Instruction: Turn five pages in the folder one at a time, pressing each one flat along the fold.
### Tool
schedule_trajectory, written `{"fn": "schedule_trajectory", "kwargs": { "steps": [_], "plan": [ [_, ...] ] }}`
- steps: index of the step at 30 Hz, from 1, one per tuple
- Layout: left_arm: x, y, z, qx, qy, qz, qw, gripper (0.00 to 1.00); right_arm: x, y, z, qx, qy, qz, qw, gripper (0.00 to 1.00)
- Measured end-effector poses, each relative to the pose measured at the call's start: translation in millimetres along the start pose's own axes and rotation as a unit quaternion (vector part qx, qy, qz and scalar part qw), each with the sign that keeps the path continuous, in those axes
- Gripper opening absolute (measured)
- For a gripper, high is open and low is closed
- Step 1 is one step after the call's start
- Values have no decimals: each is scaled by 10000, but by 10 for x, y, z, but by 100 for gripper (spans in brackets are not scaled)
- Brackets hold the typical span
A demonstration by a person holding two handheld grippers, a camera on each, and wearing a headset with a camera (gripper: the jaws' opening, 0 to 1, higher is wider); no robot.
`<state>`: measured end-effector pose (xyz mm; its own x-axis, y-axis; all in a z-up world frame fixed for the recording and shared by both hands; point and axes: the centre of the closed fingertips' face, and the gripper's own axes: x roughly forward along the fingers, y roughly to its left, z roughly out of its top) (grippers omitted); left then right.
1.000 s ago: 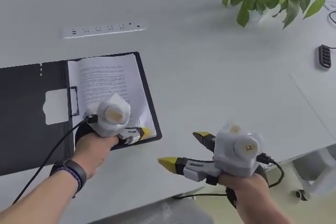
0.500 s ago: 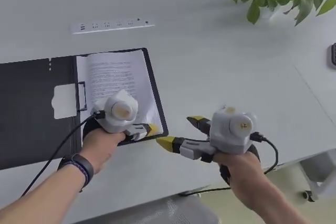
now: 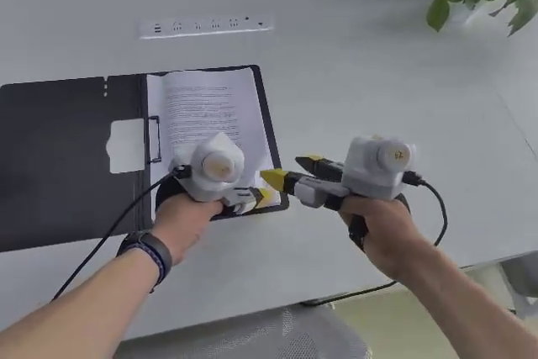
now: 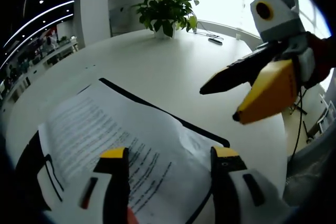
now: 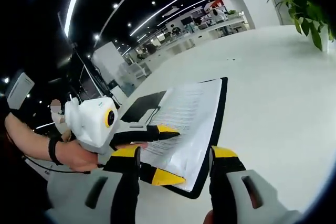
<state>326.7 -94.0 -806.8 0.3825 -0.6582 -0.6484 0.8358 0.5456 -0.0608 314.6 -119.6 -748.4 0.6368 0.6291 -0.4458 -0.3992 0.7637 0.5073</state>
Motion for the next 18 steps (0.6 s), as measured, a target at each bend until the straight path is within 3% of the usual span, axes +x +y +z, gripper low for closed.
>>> {"fn": "schedule_trajectory", "kwargs": {
  "steps": [7, 18],
  "plan": [
    [-2, 3, 4, -20, -14, 4, 10000, 63, 225, -33, -31, 314, 69, 178, 9993, 45],
    [1, 1, 11, -88, -31, 0, 10000, 63, 388, -38, -98, 744, 97, 350, 9966, 37]
  ]
}}
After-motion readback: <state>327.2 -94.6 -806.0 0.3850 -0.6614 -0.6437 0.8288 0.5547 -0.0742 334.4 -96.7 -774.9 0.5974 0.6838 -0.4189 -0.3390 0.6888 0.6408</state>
